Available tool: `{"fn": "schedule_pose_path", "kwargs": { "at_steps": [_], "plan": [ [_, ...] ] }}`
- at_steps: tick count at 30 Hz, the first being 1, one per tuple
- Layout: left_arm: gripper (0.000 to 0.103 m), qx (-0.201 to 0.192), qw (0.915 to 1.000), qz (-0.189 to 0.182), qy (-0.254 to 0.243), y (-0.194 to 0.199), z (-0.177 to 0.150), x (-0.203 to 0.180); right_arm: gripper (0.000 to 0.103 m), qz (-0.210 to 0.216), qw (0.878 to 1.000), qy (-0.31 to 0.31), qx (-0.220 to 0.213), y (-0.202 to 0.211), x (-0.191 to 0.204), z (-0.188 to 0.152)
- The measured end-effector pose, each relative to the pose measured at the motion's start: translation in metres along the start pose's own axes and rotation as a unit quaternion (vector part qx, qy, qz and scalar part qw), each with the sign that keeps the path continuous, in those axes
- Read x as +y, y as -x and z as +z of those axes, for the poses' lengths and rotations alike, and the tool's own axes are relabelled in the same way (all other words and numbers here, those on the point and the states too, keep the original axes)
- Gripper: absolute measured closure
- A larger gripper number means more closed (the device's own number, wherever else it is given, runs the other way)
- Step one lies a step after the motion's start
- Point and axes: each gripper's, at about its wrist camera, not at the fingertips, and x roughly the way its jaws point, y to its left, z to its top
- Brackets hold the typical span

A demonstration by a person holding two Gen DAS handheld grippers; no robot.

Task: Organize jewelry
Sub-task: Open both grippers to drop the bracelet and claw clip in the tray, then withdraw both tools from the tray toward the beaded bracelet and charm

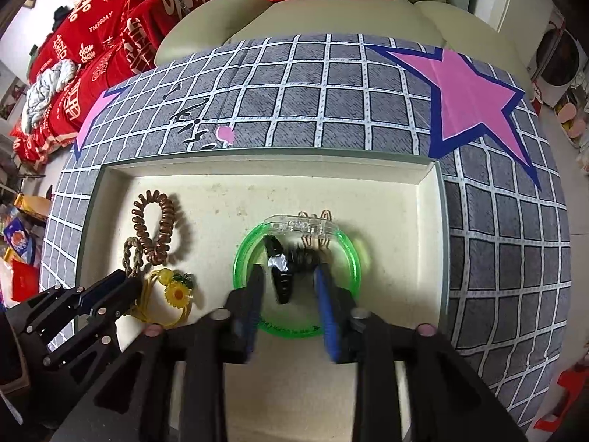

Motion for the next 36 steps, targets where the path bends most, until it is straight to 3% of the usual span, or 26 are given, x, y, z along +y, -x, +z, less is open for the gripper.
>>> {"fn": "schedule_pose_path", "kwargs": {
  "at_steps": [1, 14, 17, 19, 27, 33, 36],
  "plan": [
    [0.083, 0.001, 1.0, -0.003, 0.001, 0.001, 0.0, 0.0, 0.051, 0.0, 1.0, -0.002, 0.0, 0.0, 0.0, 0.0],
    [0.081, -0.015, 0.9999, -0.006, -0.005, 0.015, 0.002, -0.002, 0.045, 0.032, 0.998, -0.038, -0.028, 0.026, -0.01, -0.002],
    [0.0, -0.029, 0.9995, -0.01, 0.009, 0.024, 0.002, 0.003, 0.045, 0.031, 0.998, -0.047, -0.04, 0.039, -0.013, -0.005],
    [0.0, -0.063, 0.9979, -0.007, 0.012, 0.039, 0.002, 0.004, 0.045, 0.033, 0.997, -0.053, -0.046, 0.046, -0.014, -0.006],
    [0.0, -0.075, 0.9971, -0.01, -0.003, 0.062, -0.003, -0.001, 0.044, 0.039, 0.996, -0.07, -0.049, 0.064, -0.018, -0.025],
    [0.0, -0.074, 0.9971, -0.013, -0.01, 0.078, -0.022, -0.002, 0.021, 0.046, 0.994, -0.08, -0.052, 0.077, -0.019, -0.044],
    [0.0, -0.07, 0.9973, -0.018, -0.014, 0.085, -0.035, -0.002, 0.02, 0.054, 0.993, -0.09, -0.057, 0.085, -0.02, -0.055]
  ]
}}
